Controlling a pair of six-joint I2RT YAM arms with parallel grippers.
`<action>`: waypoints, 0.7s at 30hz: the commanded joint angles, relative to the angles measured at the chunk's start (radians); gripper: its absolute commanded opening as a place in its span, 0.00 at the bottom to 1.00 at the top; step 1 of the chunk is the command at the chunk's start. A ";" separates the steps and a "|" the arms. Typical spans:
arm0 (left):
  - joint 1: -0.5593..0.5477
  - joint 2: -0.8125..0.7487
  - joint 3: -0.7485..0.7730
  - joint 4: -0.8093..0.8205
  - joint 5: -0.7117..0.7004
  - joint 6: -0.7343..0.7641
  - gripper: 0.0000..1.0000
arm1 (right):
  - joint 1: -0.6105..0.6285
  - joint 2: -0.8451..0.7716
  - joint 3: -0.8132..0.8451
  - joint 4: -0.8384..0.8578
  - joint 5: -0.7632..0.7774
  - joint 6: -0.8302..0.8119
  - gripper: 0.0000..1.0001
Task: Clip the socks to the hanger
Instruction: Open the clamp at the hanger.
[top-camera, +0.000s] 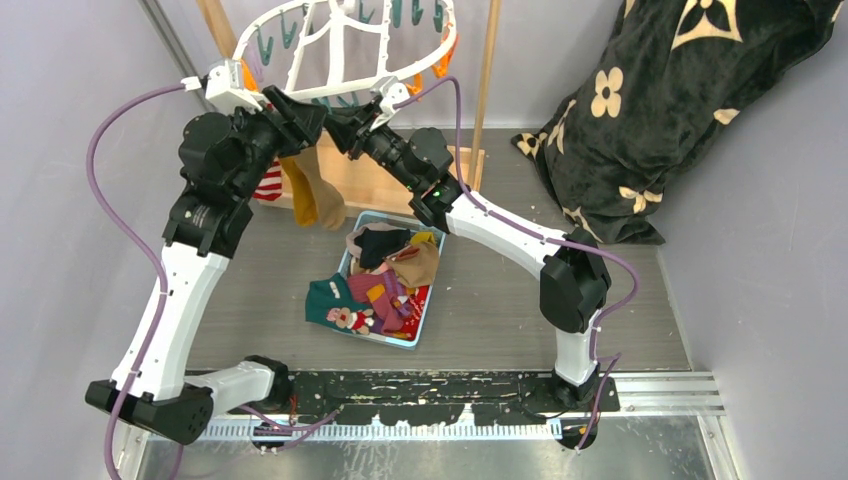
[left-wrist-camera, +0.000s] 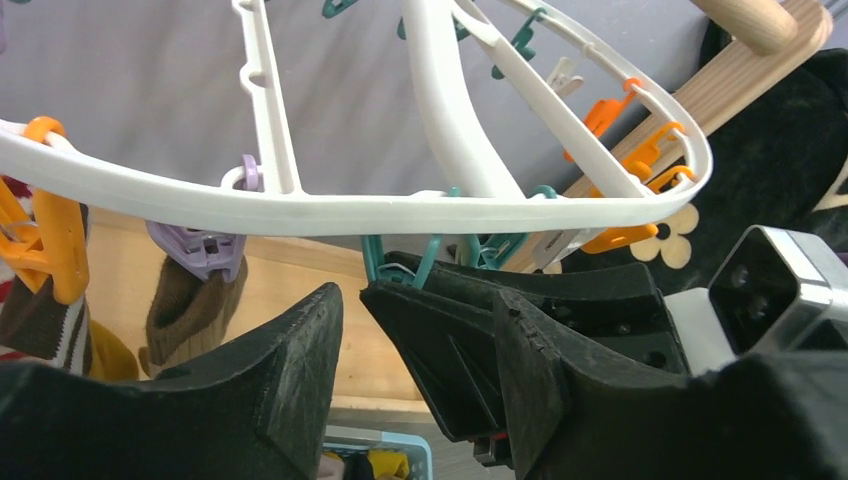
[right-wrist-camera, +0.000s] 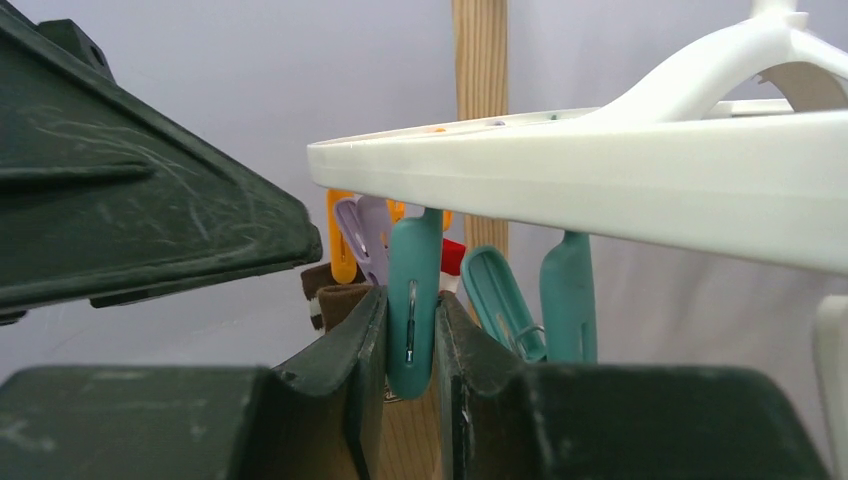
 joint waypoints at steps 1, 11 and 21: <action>-0.003 0.021 0.001 0.068 -0.021 -0.019 0.56 | 0.048 -0.069 0.038 0.026 -0.075 0.000 0.09; 0.007 0.065 0.020 0.065 -0.016 -0.048 0.48 | 0.052 -0.073 0.043 0.026 -0.084 0.010 0.10; 0.038 0.125 0.070 0.116 0.061 -0.090 0.38 | 0.056 -0.075 0.056 0.010 -0.098 0.018 0.09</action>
